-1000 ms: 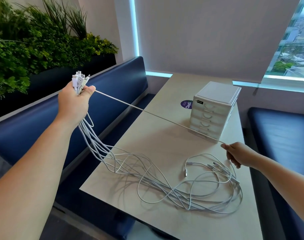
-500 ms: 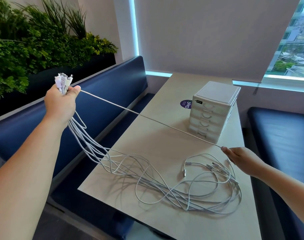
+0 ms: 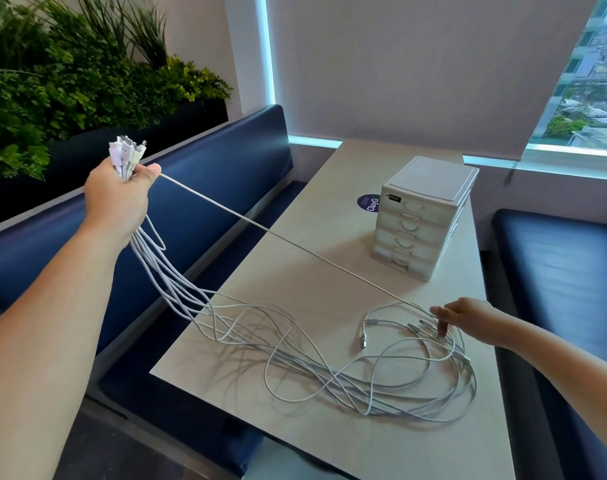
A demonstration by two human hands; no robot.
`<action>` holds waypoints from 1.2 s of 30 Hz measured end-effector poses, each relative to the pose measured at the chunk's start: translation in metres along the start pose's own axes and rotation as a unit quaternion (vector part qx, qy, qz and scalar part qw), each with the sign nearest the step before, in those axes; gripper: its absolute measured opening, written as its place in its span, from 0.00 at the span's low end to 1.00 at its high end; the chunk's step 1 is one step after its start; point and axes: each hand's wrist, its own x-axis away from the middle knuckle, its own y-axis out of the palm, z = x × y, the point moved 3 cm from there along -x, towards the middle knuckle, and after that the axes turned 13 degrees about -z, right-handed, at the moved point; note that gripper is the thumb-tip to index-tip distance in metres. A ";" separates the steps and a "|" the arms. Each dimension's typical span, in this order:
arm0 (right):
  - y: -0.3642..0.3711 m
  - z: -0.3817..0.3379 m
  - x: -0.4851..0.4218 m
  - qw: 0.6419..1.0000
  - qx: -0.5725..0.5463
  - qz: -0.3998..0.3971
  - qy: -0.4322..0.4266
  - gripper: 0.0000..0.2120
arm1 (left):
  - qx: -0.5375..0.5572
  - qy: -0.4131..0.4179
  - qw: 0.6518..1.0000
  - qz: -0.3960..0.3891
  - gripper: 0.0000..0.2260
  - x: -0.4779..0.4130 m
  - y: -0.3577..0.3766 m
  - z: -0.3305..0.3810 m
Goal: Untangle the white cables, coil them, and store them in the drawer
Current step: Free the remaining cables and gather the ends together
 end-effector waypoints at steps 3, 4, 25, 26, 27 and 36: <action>-0.003 0.000 -0.001 0.999 -0.042 -0.012 -0.015 0.20 | -0.002 0.006 1.000 -0.007 0.14 0.000 0.003 0.002; -0.004 0.000 -0.001 0.999 -0.046 -0.008 -0.020 0.19 | -0.004 0.007 1.000 -0.009 0.14 0.000 0.004 0.003; 0.005 0.006 -0.007 0.998 0.035 0.019 -0.057 0.18 | 0.033 -0.010 0.999 0.003 0.14 -0.012 -0.006 -0.008; 0.006 0.005 -0.008 0.995 0.079 0.023 -0.064 0.15 | 0.037 -0.012 0.999 0.004 0.14 -0.013 -0.005 -0.008; 0.007 0.003 -0.009 0.989 0.119 0.027 -0.079 0.12 | 0.040 -0.014 0.999 0.005 0.14 -0.013 -0.005 -0.007; 0.039 -0.014 -0.036 0.975 0.194 -0.008 -0.109 0.12 | 0.061 -0.014 0.998 -0.026 0.14 -0.014 0.008 -0.008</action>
